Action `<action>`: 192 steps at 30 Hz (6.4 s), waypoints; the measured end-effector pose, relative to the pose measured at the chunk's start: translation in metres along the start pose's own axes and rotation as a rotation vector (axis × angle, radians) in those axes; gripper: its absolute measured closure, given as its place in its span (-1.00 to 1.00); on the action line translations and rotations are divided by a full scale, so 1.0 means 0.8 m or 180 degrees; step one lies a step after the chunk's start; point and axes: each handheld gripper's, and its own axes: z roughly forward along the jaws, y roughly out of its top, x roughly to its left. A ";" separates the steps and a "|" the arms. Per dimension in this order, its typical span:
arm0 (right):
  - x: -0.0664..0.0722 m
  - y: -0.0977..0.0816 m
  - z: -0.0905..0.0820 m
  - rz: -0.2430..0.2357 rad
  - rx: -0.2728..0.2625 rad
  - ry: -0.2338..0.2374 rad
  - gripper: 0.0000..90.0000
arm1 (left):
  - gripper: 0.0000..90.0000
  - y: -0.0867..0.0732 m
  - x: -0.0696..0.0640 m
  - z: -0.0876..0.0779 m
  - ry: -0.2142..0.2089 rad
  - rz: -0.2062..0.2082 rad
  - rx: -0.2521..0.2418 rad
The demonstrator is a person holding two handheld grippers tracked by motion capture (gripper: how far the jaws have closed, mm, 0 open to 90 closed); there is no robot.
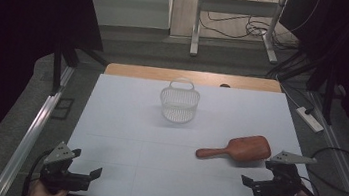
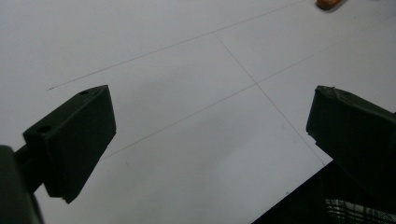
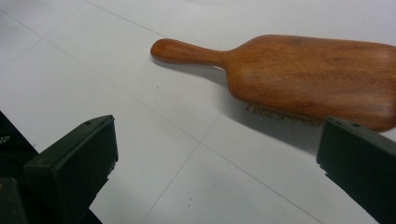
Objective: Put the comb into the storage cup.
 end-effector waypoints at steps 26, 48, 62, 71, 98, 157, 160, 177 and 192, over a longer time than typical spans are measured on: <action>0.007 0.031 0.037 -0.0140 0.0129 0.0093 -1.00 | -0.94 0.000 0.001 0.001 -0.0033 0.0004 0.0020; 0.009 0.054 0.060 -0.0237 0.0202 0.0093 -1.00 | -0.94 0.000 0.002 0.000 -0.0065 -0.0016 -0.0001; 0.008 0.069 0.077 -0.0222 0.0272 0.0093 -1.00 | -0.94 0.000 0.003 0.001 -0.0082 -0.0014 0.0002; 0.007 0.078 0.087 -0.0202 0.0260 0.0086 -1.00 | -0.94 0.000 0.003 0.001 -0.0086 -0.0016 0.0005; 0.008 0.112 0.122 -0.0132 0.0491 -0.0067 -1.00 | -0.94 0.001 0.004 0.001 -0.0091 -0.0018 0.0006; 0.016 0.139 0.186 -0.0596 0.0844 -0.0011 0.99 | -0.94 -0.002 0.007 -0.002 -0.0161 -0.0071 -0.0042; 0.014 0.135 0.191 -0.0586 0.0884 -0.0020 0.99 | -0.94 -0.002 0.007 -0.002 -0.0162 -0.0073 -0.0043; 0.018 0.118 0.208 -0.0597 0.1069 -0.0029 0.99 | -0.93 -0.002 0.007 -0.003 -0.0163 -0.0066 -0.0048; 0.020 0.107 0.208 -0.0552 0.1151 0.0021 0.99 | -0.93 -0.003 0.007 -0.003 -0.0162 -0.0065 -0.0053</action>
